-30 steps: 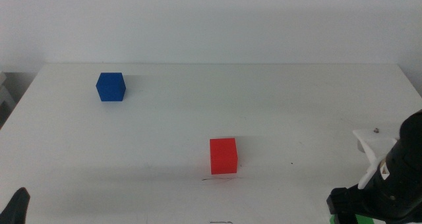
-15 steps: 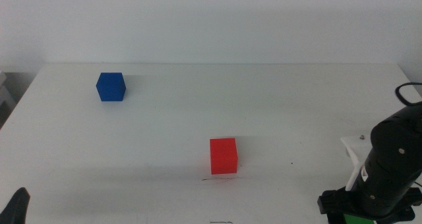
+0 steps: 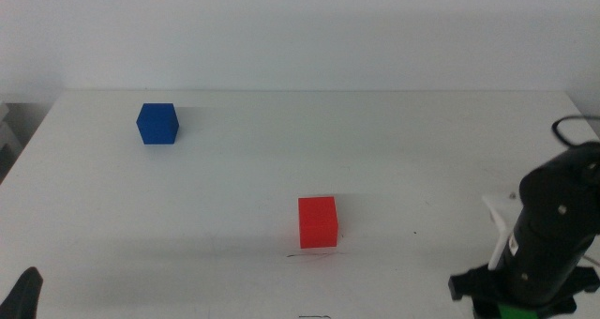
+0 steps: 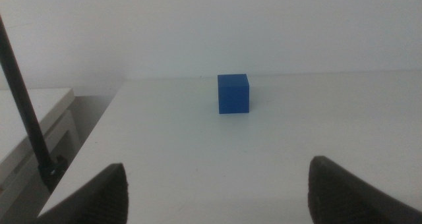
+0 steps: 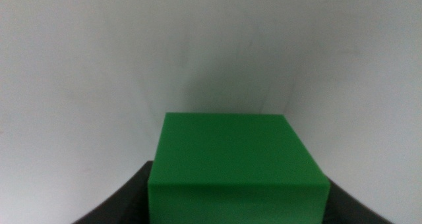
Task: Stack red cubes first, then green, then blue cubes in a specific spot.
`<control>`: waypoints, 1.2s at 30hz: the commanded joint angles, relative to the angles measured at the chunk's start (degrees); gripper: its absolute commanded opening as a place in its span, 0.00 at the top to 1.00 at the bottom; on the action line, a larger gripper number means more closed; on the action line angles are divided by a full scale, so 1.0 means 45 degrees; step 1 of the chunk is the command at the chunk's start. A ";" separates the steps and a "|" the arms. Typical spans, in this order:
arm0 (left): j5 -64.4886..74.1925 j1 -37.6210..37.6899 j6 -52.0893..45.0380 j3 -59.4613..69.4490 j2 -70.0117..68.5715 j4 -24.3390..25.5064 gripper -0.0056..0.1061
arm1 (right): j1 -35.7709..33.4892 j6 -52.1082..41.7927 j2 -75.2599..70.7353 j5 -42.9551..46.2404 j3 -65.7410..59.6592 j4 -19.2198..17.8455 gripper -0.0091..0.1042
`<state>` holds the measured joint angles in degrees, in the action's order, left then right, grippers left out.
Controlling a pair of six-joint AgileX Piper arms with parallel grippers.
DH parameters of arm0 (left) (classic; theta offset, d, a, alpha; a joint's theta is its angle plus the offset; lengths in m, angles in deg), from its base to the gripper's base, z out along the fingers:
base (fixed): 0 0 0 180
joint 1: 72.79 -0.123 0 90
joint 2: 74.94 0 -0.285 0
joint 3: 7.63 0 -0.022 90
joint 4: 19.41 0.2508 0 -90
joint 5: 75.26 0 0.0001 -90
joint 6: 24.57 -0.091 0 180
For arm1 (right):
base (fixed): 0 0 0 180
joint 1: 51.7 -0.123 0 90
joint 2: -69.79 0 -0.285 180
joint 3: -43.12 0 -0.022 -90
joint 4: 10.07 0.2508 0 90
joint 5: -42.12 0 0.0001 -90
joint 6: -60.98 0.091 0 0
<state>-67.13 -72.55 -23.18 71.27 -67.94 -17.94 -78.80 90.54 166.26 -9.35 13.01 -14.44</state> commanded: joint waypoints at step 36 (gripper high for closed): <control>-0.1019 0.0085 0.0071 -0.0028 -0.0303 -0.0134 0.11 | -0.3085 0.0922 0.6077 -0.5054 1.3735 0.0461 0.93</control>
<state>-67.13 -72.55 -23.18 71.27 -67.94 -17.94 -92.71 95.16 196.83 -27.93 72.73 -11.69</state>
